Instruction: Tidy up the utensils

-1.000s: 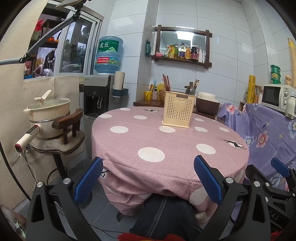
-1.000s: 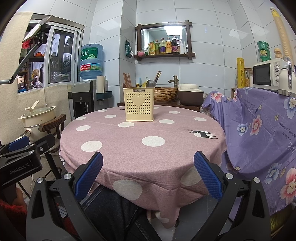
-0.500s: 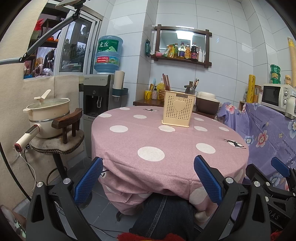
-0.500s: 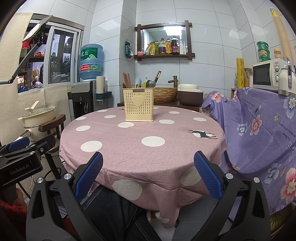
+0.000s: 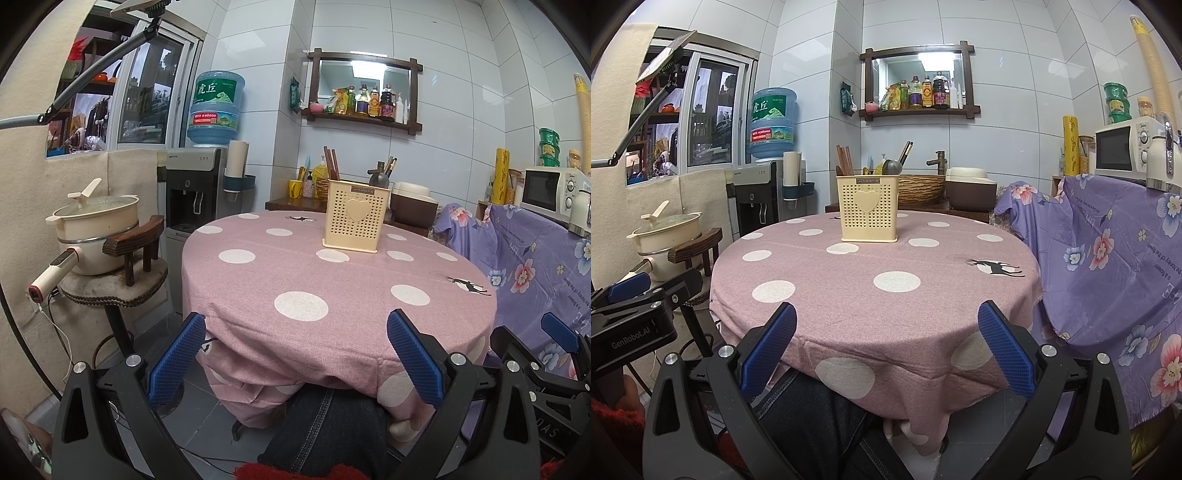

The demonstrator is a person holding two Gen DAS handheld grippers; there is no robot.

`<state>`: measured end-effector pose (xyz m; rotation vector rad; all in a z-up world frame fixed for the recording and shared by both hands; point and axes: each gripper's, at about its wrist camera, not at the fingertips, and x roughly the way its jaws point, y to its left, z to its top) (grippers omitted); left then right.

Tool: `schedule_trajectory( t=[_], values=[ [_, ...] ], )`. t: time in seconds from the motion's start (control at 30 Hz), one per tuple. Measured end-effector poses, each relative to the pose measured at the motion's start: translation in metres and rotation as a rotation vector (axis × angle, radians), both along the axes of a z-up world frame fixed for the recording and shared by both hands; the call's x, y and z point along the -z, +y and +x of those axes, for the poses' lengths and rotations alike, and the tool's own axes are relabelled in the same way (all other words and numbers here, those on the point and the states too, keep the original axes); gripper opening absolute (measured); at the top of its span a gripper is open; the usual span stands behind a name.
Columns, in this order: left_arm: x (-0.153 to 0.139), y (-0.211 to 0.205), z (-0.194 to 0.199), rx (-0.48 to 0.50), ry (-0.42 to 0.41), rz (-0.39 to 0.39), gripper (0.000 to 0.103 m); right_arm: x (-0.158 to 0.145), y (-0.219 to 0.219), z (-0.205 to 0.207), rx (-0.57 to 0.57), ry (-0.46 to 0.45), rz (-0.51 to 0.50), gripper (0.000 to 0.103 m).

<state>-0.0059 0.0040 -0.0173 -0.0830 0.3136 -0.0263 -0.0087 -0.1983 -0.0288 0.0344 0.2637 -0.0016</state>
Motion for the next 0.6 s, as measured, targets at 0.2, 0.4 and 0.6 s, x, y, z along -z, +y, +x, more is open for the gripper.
schedule_trajectory(
  t=[0.2, 0.4, 0.6],
  values=[
    [0.0006, -0.0008, -0.0009, 0.0, 0.0, 0.0, 0.098, -0.0002, -0.0003, 0.0002, 0.001, 0.0, -0.001, 0.097],
    [0.0026, -0.0033, -0.0063, -0.001, -0.001, 0.002, 0.098, 0.0, -0.0014, 0.0001, 0.001, 0.0, -0.001, 0.097],
    [-0.0003, -0.0015, -0.0022, -0.002, 0.003, 0.001, 0.098, -0.0007, -0.0052, 0.0001, 0.006, -0.002, -0.002, 0.097]
  ],
)
